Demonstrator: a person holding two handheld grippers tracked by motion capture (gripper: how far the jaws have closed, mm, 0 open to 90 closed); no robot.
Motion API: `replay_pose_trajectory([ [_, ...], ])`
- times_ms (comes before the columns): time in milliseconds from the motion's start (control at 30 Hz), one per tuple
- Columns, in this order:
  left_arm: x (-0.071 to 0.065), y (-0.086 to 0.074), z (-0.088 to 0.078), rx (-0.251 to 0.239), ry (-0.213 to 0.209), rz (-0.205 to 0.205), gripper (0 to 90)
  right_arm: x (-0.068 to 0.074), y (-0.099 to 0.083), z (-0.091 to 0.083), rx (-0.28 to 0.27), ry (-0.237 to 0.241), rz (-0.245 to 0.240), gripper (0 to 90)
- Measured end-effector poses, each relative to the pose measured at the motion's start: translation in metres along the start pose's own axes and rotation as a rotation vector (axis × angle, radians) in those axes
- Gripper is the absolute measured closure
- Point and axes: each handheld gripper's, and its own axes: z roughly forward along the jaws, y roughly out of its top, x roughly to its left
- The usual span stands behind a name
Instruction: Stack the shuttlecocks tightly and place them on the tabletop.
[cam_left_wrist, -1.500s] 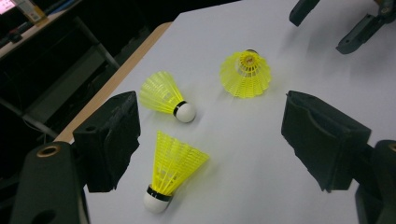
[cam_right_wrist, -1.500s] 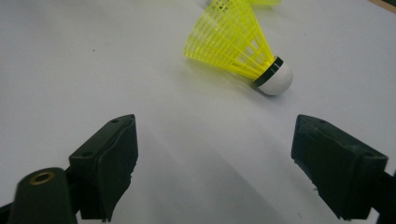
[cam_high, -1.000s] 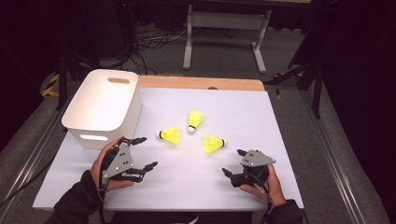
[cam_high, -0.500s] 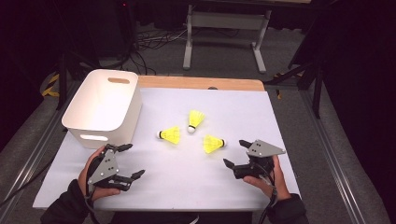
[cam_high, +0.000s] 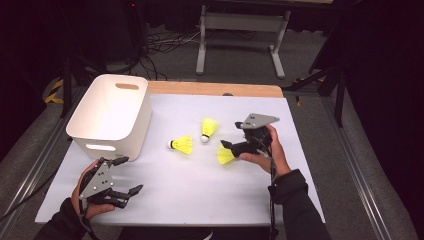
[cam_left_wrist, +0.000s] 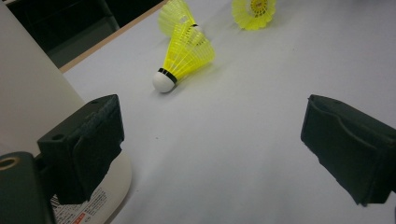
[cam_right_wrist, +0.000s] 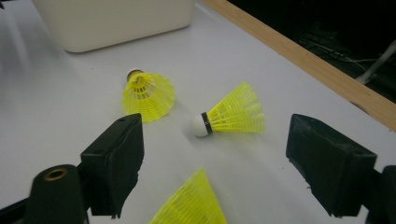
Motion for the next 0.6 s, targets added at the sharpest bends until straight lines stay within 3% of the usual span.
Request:
replay_pose_trajectory([
  [300,0.0,0.0,0.0,-0.016,-0.007,-0.006,6.4,-0.036,0.028,0.062,0.144,0.019,0.055,21.9],
  [367,-0.001,0.0,0.001,-0.017,-0.011,-0.005,6.4,-0.043,0.032,0.072,0.147,0.025,0.083,22.6],
  [600,0.0,-0.001,0.0,-0.018,-0.018,-0.007,6.4,-0.053,0.04,0.109,0.234,0.017,0.091,23.9],
])
